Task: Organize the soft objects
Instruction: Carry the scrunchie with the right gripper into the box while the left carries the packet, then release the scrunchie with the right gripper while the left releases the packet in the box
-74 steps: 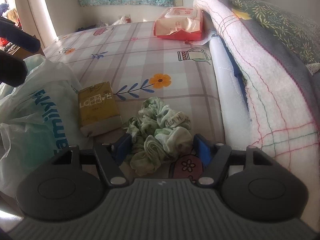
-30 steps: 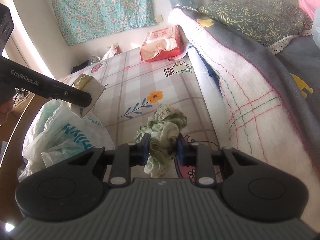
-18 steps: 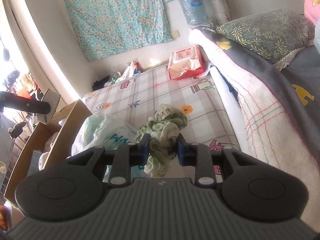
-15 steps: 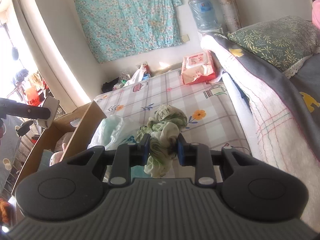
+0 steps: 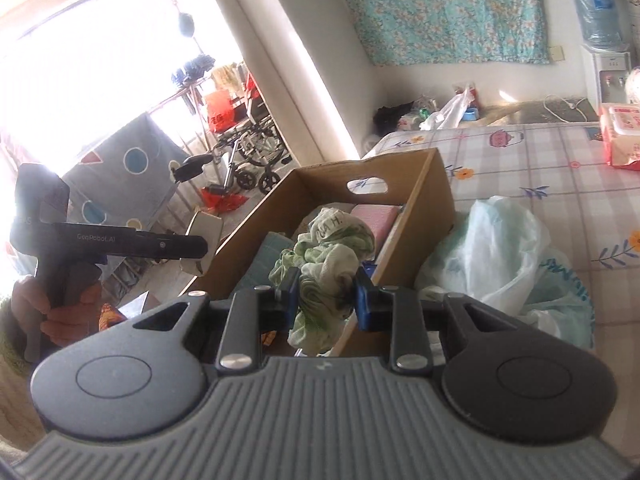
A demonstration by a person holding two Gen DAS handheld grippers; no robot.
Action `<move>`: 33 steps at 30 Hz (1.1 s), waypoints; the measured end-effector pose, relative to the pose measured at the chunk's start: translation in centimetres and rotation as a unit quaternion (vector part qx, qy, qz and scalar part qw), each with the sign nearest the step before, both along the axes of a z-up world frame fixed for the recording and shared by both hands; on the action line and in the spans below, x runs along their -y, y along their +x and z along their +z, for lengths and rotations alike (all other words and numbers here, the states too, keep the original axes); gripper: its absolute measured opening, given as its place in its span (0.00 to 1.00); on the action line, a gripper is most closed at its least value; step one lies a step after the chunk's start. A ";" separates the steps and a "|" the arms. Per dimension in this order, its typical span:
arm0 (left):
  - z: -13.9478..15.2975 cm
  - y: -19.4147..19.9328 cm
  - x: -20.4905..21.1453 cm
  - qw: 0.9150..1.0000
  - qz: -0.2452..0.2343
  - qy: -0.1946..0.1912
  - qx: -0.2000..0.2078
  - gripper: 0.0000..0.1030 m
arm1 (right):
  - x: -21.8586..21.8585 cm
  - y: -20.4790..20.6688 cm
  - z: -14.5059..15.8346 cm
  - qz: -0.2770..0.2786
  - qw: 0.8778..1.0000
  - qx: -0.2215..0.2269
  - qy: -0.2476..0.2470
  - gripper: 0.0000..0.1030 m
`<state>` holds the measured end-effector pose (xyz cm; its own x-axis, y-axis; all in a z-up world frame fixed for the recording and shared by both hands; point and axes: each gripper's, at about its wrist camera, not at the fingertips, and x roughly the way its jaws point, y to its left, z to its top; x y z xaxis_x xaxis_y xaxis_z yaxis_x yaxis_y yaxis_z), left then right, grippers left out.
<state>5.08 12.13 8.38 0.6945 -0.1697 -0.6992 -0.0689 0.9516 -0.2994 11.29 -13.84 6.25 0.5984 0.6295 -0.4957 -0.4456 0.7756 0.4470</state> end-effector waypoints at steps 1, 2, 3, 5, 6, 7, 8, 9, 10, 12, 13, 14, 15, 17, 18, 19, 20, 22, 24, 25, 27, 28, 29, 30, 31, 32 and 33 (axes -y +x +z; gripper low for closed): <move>-0.3 -0.5 -0.7 1.000 0.008 -0.004 -0.001 0.73 | -1.9 0.2 0.0 0.022 1.000 -0.007 -0.008 0.26; -0.6 -1.1 -1.5 1.000 0.016 -0.007 -0.001 0.73 | -3.4 0.4 -0.1 0.040 0.999 -0.013 -0.016 0.26; -0.8 -1.6 -2.1 1.000 0.024 -0.009 -0.003 0.73 | -5.0 0.4 -0.2 0.057 0.998 -0.016 -0.027 0.26; -1.4 -2.4 -3.2 0.999 0.035 -0.011 -0.005 0.73 | -8.2 0.4 -0.4 0.087 0.995 -0.021 -0.051 0.28; -1.6 -2.7 -3.5 0.999 0.039 -0.012 -0.005 0.73 | -9.6 0.4 -0.6 0.098 0.993 -0.023 -0.063 0.28; -1.7 -2.9 -3.8 0.999 0.043 -0.012 -0.004 0.73 | -10.9 0.4 -0.8 0.111 0.991 -0.027 -0.075 0.30; -1.9 -3.1 -4.3 0.999 0.047 -0.013 -0.004 0.73 | -12.3 0.4 -1.0 0.124 0.988 -0.033 -0.090 0.33; -2.2 -3.2 -4.7 0.999 0.051 -0.014 -0.004 0.73 | -13.8 0.4 -1.4 0.136 0.984 -0.041 -0.109 0.37; -2.4 -3.3 -5.0 0.998 0.053 -0.016 -0.005 0.73 | -14.9 0.3 -1.9 0.148 0.979 -0.047 -0.130 0.46; -2.9 -3.4 -5.6 0.998 0.057 -0.020 -0.009 0.73 | -16.5 -0.3 -2.6 0.156 0.973 -0.050 -0.165 0.50; -3.1 -3.4 -5.8 0.998 0.058 -0.021 -0.011 0.73 | -16.8 -0.6 -2.7 0.156 0.971 -0.049 -0.175 0.50; -3.3 -3.5 -6.0 0.998 0.057 -0.024 -0.012 0.73 | -16.5 -0.9 -2.9 0.155 0.970 -0.046 -0.180 0.50; -3.5 -3.5 -6.2 0.998 0.057 -0.025 -0.014 0.73 | -16.2 -1.0 -2.7 0.151 0.971 -0.047 -0.178 0.50; -3.8 -3.5 -6.5 0.998 0.053 -0.025 -0.016 0.73 | -14.8 -1.0 -2.3 0.136 0.976 -0.050 -0.164 0.50; -3.9 -3.4 -6.5 0.998 0.051 -0.024 -0.016 0.73 | -13.7 -0.8 -2.0 0.127 0.979 -0.050 -0.153 0.50; -4.1 -3.3 -6.4 0.998 0.049 -0.022 -0.017 0.73 | -13.1 -0.8 -1.7 0.119 0.981 -0.049 -0.145 0.50; -4.2 -3.3 -6.3 0.999 0.047 -0.021 -0.017 0.73 | -11.7 0.3 -2.0 0.107 0.984 -0.048 -0.134 0.50; -4.4 -3.2 -6.3 0.999 0.044 -0.018 -0.018 0.73 | -10.2 0.5 -1.7 0.087 0.988 -0.047 -0.115 0.50; -4.7 -3.1 -6.2 0.999 0.041 -0.016 -0.022 0.73 | -9.0 0.3 -1.5 0.069 0.992 -0.047 -0.098 0.50; -4.8 -3.0 -6.1 0.999 0.039 -0.014 -0.024 0.73 | -8.5 0.1 -1.3 0.063 0.993 -0.047 -0.091 0.51; -5.1 -2.8 -5.9 0.999 0.033 -0.002 -0.032 0.73 | -7.7 -0.2 -1.3 0.051 0.995 -0.046 -0.077 0.52; -5.4 -2.6 -5.7 0.999 0.024 0.014 -0.040 0.73 | -7.4 -0.3 -1.3 0.048 0.995 -0.046 -0.072 0.53; -5.6 -2.5 -5.5 0.998 0.015 0.028 -0.046 0.73 | -7.2 -0.3 -1.4 0.045 0.996 -0.047 -0.069 0.54; -5.8 -2.3 -5.3 0.997 0.007 0.045 -0.056 0.73 | -7.0 -0.3 -1.5 0.042 0.996 -0.048 -0.067 0.55; -6.0 -2.1 -5.2 0.996 0.006 0.056 -0.064 0.73 | -6.8 -0.4 -1.6 0.041 0.996 -0.048 -0.066 0.55; -6.3 -1.9 -5.1 0.995 0.005 0.070 -0.076 0.73 | -6.8 -0.4 -1.7 0.039 0.996 -0.049 -0.066 0.55; -6.5 -1.8 -5.1 0.994 0.005 0.076 -0.082 0.73 | -6.7 -0.4 -1.8 0.038 0.996 -0.048 -0.066 0.55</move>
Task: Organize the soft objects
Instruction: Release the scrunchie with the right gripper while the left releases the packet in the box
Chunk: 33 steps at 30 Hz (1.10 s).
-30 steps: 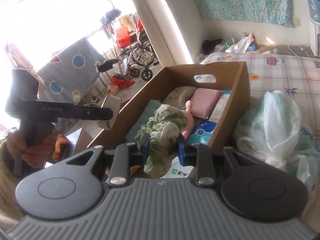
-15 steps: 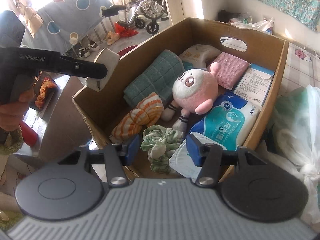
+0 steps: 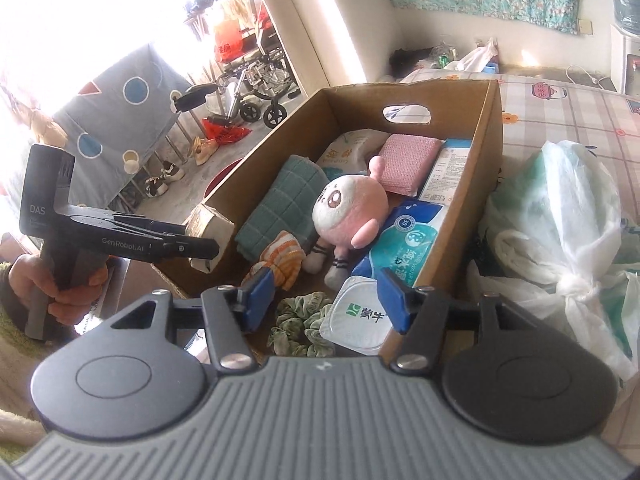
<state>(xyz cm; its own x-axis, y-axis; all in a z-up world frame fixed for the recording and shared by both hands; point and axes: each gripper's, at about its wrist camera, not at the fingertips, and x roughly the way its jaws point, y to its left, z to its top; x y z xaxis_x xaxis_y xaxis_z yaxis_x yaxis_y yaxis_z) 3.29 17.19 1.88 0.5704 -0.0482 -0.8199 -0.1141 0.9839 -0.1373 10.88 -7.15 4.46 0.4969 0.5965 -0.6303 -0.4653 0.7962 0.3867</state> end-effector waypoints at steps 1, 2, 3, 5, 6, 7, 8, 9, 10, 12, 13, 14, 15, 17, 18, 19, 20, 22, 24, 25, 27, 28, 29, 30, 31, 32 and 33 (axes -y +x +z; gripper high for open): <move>-0.2 0.1 -0.1 1.000 0.001 0.004 -0.008 0.73 | 0.1 -0.1 0.0 -0.001 1.000 0.001 0.000 0.56; -0.4 0.2 -0.2 1.000 0.003 0.008 -0.016 0.73 | 0.1 -0.1 0.0 -0.001 1.000 0.001 0.001 0.56; -0.6 0.3 -0.3 1.000 0.008 0.014 -0.024 0.73 | -0.1 0.0 -0.2 -0.002 1.000 0.002 0.000 0.56; -0.6 0.2 -0.2 1.000 0.005 0.019 -0.022 0.74 | -0.1 0.1 -0.3 -0.002 1.000 0.002 0.002 0.58; -0.6 0.1 -0.1 1.000 0.005 0.022 -0.021 0.75 | -0.2 0.1 -0.3 -0.002 1.000 0.002 0.002 0.58; -0.6 0.1 0.0 1.000 0.005 0.025 -0.019 0.76 | -0.2 0.2 -0.4 -0.003 1.000 0.001 0.003 0.59; -0.5 0.1 0.1 0.999 0.006 0.029 -0.017 0.76 | -0.2 0.3 -0.5 -0.003 1.000 0.001 0.003 0.59; -0.5 0.0 0.2 0.999 0.006 0.035 -0.014 0.76 | -0.1 0.3 -0.5 -0.004 1.000 0.001 0.004 0.59; -0.4 0.0 0.3 0.999 0.006 0.039 -0.012 0.76 | -0.1 0.3 -0.5 -0.005 1.000 0.001 0.005 0.59; 0.0 -0.2 0.5 0.999 0.008 0.047 -0.004 0.76 | 0.1 0.2 -0.4 -0.007 1.000 0.002 0.008 0.60; 0.3 -0.3 0.6 0.999 0.010 0.049 0.002 0.76 | 0.3 0.1 -0.4 -0.009 1.000 0.003 0.010 0.61; 0.6 -0.5 0.6 0.999 0.013 0.050 0.007 0.77 | 0.4 0.1 -0.4 -0.011 1.000 0.004 0.011 0.61; 1.0 -0.7 0.6 0.999 0.018 0.047 0.015 0.77 | 0.6 -0.1 -0.4 -0.017 1.000 0.006 0.013 0.61; 1.7 -1.2 0.6 0.999 0.025 0.034 0.031 0.79 | 1.1 -0.4 -0.5 -0.028 0.999 0.010 0.017 0.63; 2.0 -1.4 0.6 0.998 0.028 0.027 0.039 0.79 | 1.4 -0.6 -0.5 -0.036 0.999 0.013 0.020 0.64; 2.5 -1.7 0.7 0.998 0.030 0.016 0.051 0.81 | 1.6 -0.8 -0.6 -0.043 0.999 0.014 0.022 0.65; 2.9 -2.0 0.9 0.998 0.030 0.009 0.061 0.84 | 2.0 -1.1 -0.7 -0.052 0.998 0.016 0.026 0.67; 3.5 -2.5 1.5 0.996 0.028 -0.002 0.080 0.86 | 2.6 -1.7 -0.8 -0.070 0.997 0.019 0.032 0.71; 4.2 -3.0 2.5 0.995 0.023 -0.012 0.101 0.90 | 3.2 -2.4 -1.1 -0.090 0.995 0.022 0.034 0.75; 4.5 -3.3 2.9 0.994 0.021 -0.016 0.110 0.92 | 3.6 -2.9 -1.2 -0.101 0.994 0.024 0.035 0.76; 5.0 -3.8 3.8 0.992 0.017 -0.023 0.126 0.94 | 4.1 -3.7 -1.3 -0.118 0.992 0.028 0.037 0.81; 5.2 -4.0 4.4 0.990 0.014 -0.025 0.135 0.96 | 4.3 -4.1 -1.4 -0.126 0.991 0.031 0.038 0.83; 5.3 -4.3 5.1 0.989 0.007 -0.026 0.145 0.98 | 4.6 -4.6 -1.6 -0.135 0.989 0.033 0.040 0.86; 5.4 -4.5 5.7 0.988 0.002 -0.024 0.154 0.99 | 4.8 -5.1 -1.7 -0.143 0.988 0.035 0.042 0.87; 5.4 -4.7 6.4 0.987 -0.002 -0.020 0.162 0.99 | 4.9 -5.4 -1.8 -0.149 0.987 0.036 0.043 0.89; 5.5 -4.9 7.2 0.985 -0.007 -0.013 0.171 0.99 | 5.1 -5.7 -1.9 -0.156 0.986 0.036 0.044 0.92; 5.4 -5.0 7.9 0.984 -0.011 -0.004 0.180 0.99 | 5.3 -6.0 -2.0 -0.166 0.985 0.036 0.042 0.93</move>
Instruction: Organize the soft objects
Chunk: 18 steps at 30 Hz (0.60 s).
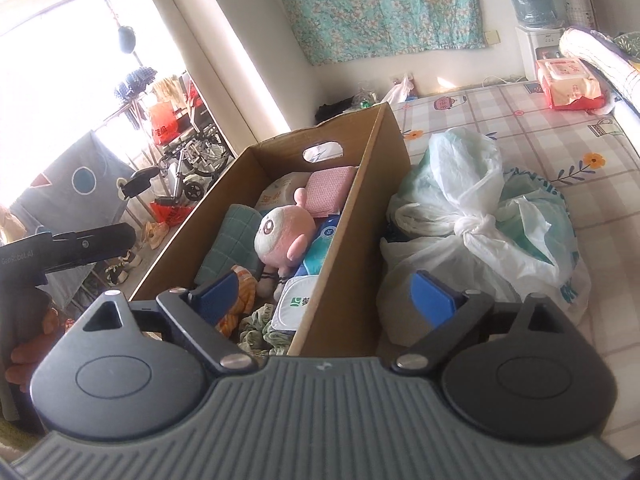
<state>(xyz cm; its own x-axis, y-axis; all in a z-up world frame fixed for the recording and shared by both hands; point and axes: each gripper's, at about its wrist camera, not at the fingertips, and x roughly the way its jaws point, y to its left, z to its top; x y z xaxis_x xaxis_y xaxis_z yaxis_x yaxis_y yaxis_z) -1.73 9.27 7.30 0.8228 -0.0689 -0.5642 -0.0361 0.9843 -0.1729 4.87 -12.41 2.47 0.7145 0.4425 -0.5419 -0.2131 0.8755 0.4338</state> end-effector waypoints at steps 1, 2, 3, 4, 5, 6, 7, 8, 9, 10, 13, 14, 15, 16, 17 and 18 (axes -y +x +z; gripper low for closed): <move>-0.1 -0.1 0.6 1.000 0.000 0.008 0.008 1.00 | 0.2 -0.2 0.0 -0.008 1.000 0.000 -0.003 0.94; -0.2 -0.3 1.5 1.000 0.001 0.017 0.017 1.00 | 0.2 -0.5 0.0 -0.015 1.000 0.000 -0.006 0.95; -0.2 -0.3 2.2 1.000 0.001 0.021 0.021 1.00 | 0.4 -0.7 0.1 -0.024 1.000 0.001 -0.012 0.95; -0.3 -0.3 2.7 0.999 -0.001 0.023 0.022 1.00 | 0.6 -1.1 0.1 -0.032 0.999 0.003 -0.016 0.97; -0.4 -0.3 3.3 0.999 -0.004 0.023 0.021 1.00 | 0.7 -1.5 0.2 -0.039 0.999 0.006 -0.017 0.99; -0.6 -0.3 3.8 1.000 -0.003 0.024 0.019 1.00 | 0.8 -1.9 0.3 -0.044 0.999 0.009 -0.018 0.99; -0.7 -0.3 4.3 0.999 0.001 0.028 0.017 1.00 | 0.9 -2.2 0.3 -0.048 0.999 0.012 -0.019 0.99; -0.8 -0.4 4.9 0.999 0.007 0.034 0.013 1.00 | 1.0 -2.4 0.3 -0.052 0.998 0.013 -0.020 0.99; -0.9 -0.4 5.3 0.999 0.012 0.042 0.008 1.00 | 1.2 -2.7 0.3 -0.056 0.998 0.013 -0.022 0.99; -0.9 -0.5 5.7 0.999 0.016 0.049 0.004 1.00 | 1.2 -3.0 0.3 -0.060 0.998 0.010 -0.025 0.99; -1.1 -1.0 6.2 0.998 0.023 0.062 -0.002 1.00 | 1.3 -3.2 0.0 -0.069 0.997 0.001 -0.035 0.99; -1.2 -1.2 6.2 0.997 0.029 0.067 -0.006 1.00 | 1.3 -3.2 -0.1 -0.072 0.997 -0.001 -0.036 0.99; -1.2 -1.3 6.4 0.997 0.036 0.073 -0.011 1.00 | 1.3 -3.4 -0.1 -0.075 0.996 -0.003 -0.037 0.99; -1.3 -1.4 6.5 0.996 0.040 0.078 -0.015 1.00 | 1.2 -3.5 -0.1 -0.077 0.996 -0.005 -0.038 0.99; -1.4 -1.5 6.4 0.995 0.044 0.084 -0.021 1.00 | 1.2 -3.6 -0.1 -0.079 0.996 -0.006 -0.039 0.99; -1.5 -1.5 6.4 0.995 0.045 0.087 -0.026 1.00 | 1.1 -3.6 -0.1 -0.080 0.996 -0.006 -0.040 0.99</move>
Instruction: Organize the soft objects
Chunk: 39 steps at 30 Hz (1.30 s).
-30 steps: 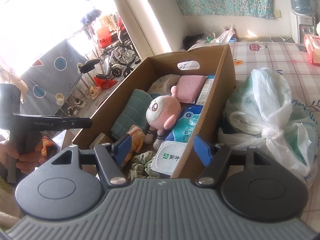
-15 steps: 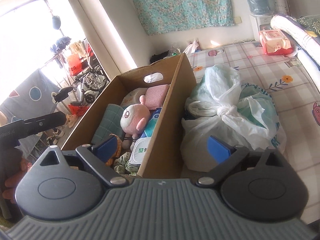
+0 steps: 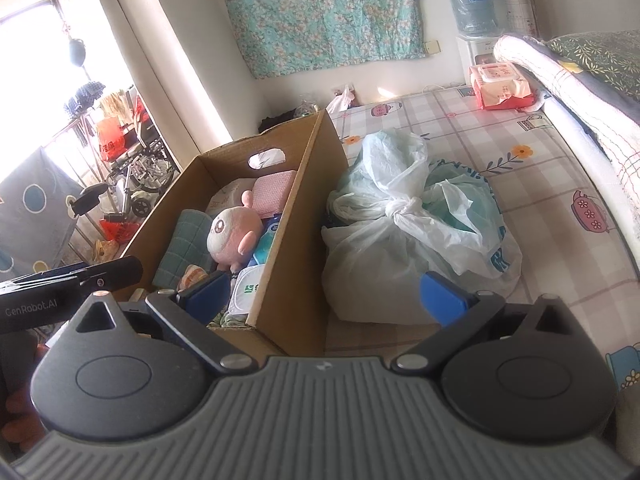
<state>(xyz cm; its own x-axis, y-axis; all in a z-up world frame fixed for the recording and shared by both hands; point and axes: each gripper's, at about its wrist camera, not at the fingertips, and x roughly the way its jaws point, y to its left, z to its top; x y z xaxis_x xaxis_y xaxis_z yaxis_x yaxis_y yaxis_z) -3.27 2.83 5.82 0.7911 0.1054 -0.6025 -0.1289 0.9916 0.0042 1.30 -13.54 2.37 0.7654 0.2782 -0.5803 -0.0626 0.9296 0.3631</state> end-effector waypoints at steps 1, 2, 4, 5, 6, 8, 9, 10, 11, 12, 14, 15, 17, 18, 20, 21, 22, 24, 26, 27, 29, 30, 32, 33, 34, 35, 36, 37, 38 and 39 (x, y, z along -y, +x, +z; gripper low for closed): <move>-0.1 0.0 -0.1 1.000 -0.002 0.000 -0.012 1.00 | 0.0 0.0 0.0 -0.001 1.000 0.000 -0.001 0.99; -0.3 0.1 -0.3 1.000 -0.006 -0.006 -0.023 1.00 | -0.1 -0.1 0.1 -0.002 1.000 -0.001 -0.003 0.99; -0.8 0.2 -0.9 0.999 -0.007 -0.029 -0.042 1.00 | -0.4 -0.1 0.2 0.000 1.000 -0.002 -0.005 0.99; -1.1 0.0 -1.2 0.998 0.001 -0.043 -0.046 1.00 | -0.6 -0.1 0.2 0.001 1.000 -0.003 -0.006 0.99; -1.3 -0.1 -1.5 0.997 0.009 -0.057 -0.049 1.00 | -0.7 -0.1 0.2 0.003 1.000 -0.004 -0.007 0.99; -1.7 -0.3 -2.1 0.995 0.019 -0.083 -0.056 1.00 | -1.0 -0.1 0.2 0.006 1.000 -0.005 -0.009 0.99; -1.8 -0.4 -2.3 0.993 0.027 -0.094 -0.061 1.00 | -1.2 -0.2 0.2 0.009 1.000 -0.005 -0.010 0.99; -1.9 -0.5 -2.5 0.992 0.034 -0.098 -0.064 1.00 | -1.4 -0.2 0.3 0.010 1.000 -0.004 -0.012 0.99; -1.9 -0.6 -2.6 0.992 0.040 -0.099 -0.066 1.00 | -1.5 -0.2 0.3 0.012 1.000 -0.004 -0.014 0.99; -1.9 -0.8 -2.7 0.992 0.044 -0.095 -0.068 1.00 | -1.7 -0.2 0.3 0.012 1.000 -0.005 -0.016 0.99; -1.7 -0.9 -2.6 0.993 0.051 -0.081 -0.072 1.00 | -2.2 -0.2 0.3 0.011 1.000 -0.009 -0.025 0.99; -1.7 -1.0 -2.5 0.993 0.054 -0.070 -0.075 1.00 | -2.4 -0.2 0.2 0.012 0.999 -0.010 -0.029 0.99; -1.6 -1.2 -2.4 0.993 0.056 -0.057 -0.082 1.00 | -2.8 -0.1 0.1 0.019 0.999 -0.012 -0.032 0.99; -1.6 -1.2 -2.3 0.993 0.058 -0.053 -0.086 1.00 | -3.0 -0.1 0.0 0.026 0.999 -0.014 -0.031 0.99; -1.7 -1.2 -2.3 0.993 0.058 -0.050 -0.095 1.00 | -3.5 0.3 -0.2 0.040 0.999 -0.020 -0.031 0.99; -1.8 -1.2 -2.2 0.992 0.059 -0.048 -0.099 1.00 | -3.8 0.4 -0.3 0.047 0.998 -0.023 -0.033 0.99; -1.9 -1.2 -2.2 0.992 0.060 -0.046 -0.102 1.00 | -4.0 0.5 -0.3 0.052 0.998 -0.026 -0.036 0.99; -2.1 -1.3 -2.2 0.991 0.062 -0.042 -0.108 1.00 | -4.6 0.8 -0.5 0.061 0.997 -0.034 -0.042 0.99; -2.3 -1.2 -2.2 0.991 0.063 -0.038 -0.115 1.00 | -4.8 1.0 -0.6 0.067 0.996 -0.039 -0.042 0.99; -2.4 -1.2 -2.2 0.990 0.063 -0.037 -0.117 1.00 | -4.9 1.1 -0.7 0.069 0.996 -0.040 -0.043 0.99; -2.5 -1.1 -2.0 0.990 0.061 -0.032 -0.121 1.00 | -5.2 1.2 -1.0 0.071 0.995 -0.045 -0.050 0.99; -2.5 -1.1 -1.9 0.990 0.060 -0.028 -0.123 1.00 | -5.3 1.2 -1.1 0.071 0.995 -0.047 -0.052 0.99; -2.6 -1.0 -1.7 0.990 0.060 -0.019 -0.124 1.00 | -5.3 1.2 -1.3 0.071 0.995 -0.051 -0.052 0.99; -2.6 -1.0 -1.6 0.990 0.059 -0.017 -0.125 1.00 | -5.3 1.3 -1.3 0.070 0.995 -0.054 -0.052 0.99; -2.6 -1.0 -1.6 0.990 0.058 -0.016 -0.125 1.00 | -5.2 1.3 -1.3 0.070 0.995 -0.056 -0.051 0.99; -2.6 -0.9 -1.6 0.990 0.057 -0.016 -0.125 1.00 | -5.2 1.3 -1.4 0.069 0.995 -0.056 -0.052 0.99; -2.6 -0.9 -1.6 0.990 0.056 -0.017 -0.125 1.00 | -5.2 1.3 -1.4 0.068 0.995 -0.056 -0.054 0.99; -2.7 -0.9 -1.6 0.990 0.056 -0.017 -0.126 1.00 | -5.2 1.3 -1.4 0.067 0.995 -0.056 -0.056 0.99; -2.7 -0.9 -1.6 0.990 0.055 -0.017 -0.126 1.00 | -5.2 1.2 -1.4 0.067 0.994 -0.056 -0.059 0.99; -2.7 -0.9 -1.6 0.990 0.055 -0.016 -0.127 1.00 | -5.3 1.2 -1.4 0.067 0.994 -0.057 -0.061 0.99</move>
